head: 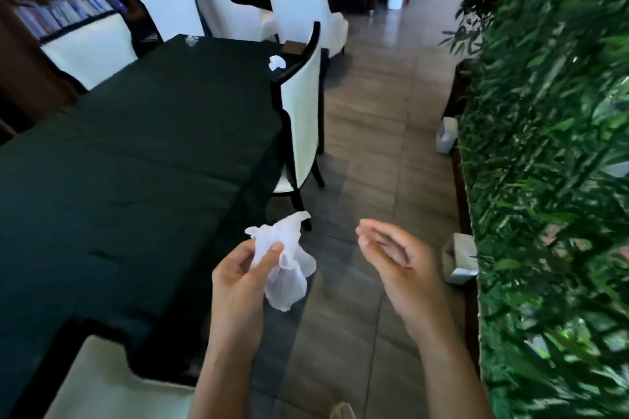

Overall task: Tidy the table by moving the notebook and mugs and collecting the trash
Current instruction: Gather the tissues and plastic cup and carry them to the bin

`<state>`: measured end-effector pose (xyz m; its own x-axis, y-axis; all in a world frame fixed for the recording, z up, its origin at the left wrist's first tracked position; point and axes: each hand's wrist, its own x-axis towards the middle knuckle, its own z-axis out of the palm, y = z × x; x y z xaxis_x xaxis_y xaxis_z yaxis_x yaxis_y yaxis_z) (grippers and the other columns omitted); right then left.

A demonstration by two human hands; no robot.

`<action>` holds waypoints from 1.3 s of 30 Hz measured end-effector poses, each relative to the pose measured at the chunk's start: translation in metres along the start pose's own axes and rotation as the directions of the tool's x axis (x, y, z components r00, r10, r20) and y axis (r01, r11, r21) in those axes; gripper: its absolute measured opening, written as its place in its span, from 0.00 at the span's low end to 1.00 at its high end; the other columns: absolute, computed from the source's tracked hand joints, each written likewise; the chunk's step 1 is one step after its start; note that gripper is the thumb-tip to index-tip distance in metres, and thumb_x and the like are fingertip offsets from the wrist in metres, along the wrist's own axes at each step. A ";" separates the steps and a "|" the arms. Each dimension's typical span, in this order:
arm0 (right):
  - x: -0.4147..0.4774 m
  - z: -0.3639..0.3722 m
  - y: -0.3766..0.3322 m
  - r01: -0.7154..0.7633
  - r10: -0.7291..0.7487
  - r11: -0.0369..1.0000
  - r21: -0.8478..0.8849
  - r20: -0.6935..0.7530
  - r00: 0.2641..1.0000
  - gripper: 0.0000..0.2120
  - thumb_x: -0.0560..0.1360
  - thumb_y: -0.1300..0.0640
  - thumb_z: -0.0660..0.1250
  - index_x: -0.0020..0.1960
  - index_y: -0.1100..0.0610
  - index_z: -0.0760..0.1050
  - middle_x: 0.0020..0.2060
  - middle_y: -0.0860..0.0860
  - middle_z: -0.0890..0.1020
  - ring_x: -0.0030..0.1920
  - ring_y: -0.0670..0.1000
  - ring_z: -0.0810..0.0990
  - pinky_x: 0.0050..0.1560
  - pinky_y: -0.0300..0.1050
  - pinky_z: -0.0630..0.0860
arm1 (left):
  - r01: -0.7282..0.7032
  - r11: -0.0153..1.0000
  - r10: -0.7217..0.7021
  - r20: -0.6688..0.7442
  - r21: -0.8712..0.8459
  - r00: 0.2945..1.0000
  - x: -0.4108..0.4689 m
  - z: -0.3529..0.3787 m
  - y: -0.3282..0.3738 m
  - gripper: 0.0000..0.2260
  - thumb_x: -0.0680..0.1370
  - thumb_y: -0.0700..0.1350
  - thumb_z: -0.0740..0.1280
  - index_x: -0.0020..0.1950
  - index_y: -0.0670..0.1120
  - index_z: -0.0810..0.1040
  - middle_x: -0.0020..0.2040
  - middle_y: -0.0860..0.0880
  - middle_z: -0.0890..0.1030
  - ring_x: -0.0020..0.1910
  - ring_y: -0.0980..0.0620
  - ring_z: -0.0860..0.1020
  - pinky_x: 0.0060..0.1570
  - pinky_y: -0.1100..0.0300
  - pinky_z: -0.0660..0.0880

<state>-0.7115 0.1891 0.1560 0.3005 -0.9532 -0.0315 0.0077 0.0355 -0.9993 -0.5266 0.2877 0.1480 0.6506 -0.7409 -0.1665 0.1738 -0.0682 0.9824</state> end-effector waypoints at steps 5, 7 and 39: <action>0.039 -0.022 0.008 -0.055 0.049 0.998 0.043 0.126 0.991 0.24 0.75 0.58 0.75 0.69 0.45 0.76 0.58 0.39 0.85 0.61 0.41 0.83 0.57 0.38 0.80 | 0.051 0.998 -0.057 0.241 0.031 0.969 0.035 0.079 -0.003 0.05 0.77 0.43 0.74 0.47 0.41 0.86 0.42 0.38 0.84 0.42 0.45 0.81 0.43 0.51 0.74; 0.057 -0.031 0.008 -0.050 0.047 0.998 0.025 0.125 0.991 0.23 0.77 0.59 0.73 0.70 0.49 0.77 0.55 0.37 0.87 0.58 0.40 0.84 0.55 0.35 0.79 | 0.077 0.995 -0.097 0.376 0.067 0.921 0.051 0.102 -0.001 0.06 0.77 0.44 0.73 0.49 0.42 0.87 0.45 0.36 0.85 0.42 0.46 0.81 0.44 0.52 0.75; 0.540 -0.080 -0.019 -0.108 0.132 0.989 0.097 -0.287 0.949 0.06 0.73 0.67 0.75 0.49 0.62 0.85 0.38 0.59 0.88 0.33 0.49 0.84 0.35 0.36 0.81 | 0.170 0.977 -0.094 0.459 -0.129 0.883 0.507 0.347 0.053 0.12 0.64 0.47 0.77 0.45 0.43 0.88 0.36 0.44 0.85 0.32 0.48 0.81 0.31 0.58 0.76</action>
<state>-0.6255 -0.3502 0.1565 0.0126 -0.9858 -0.1672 0.0678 0.1677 -0.9835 -0.4442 -0.3234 0.1452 0.2188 -0.9550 -0.2003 0.3756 -0.1070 0.9206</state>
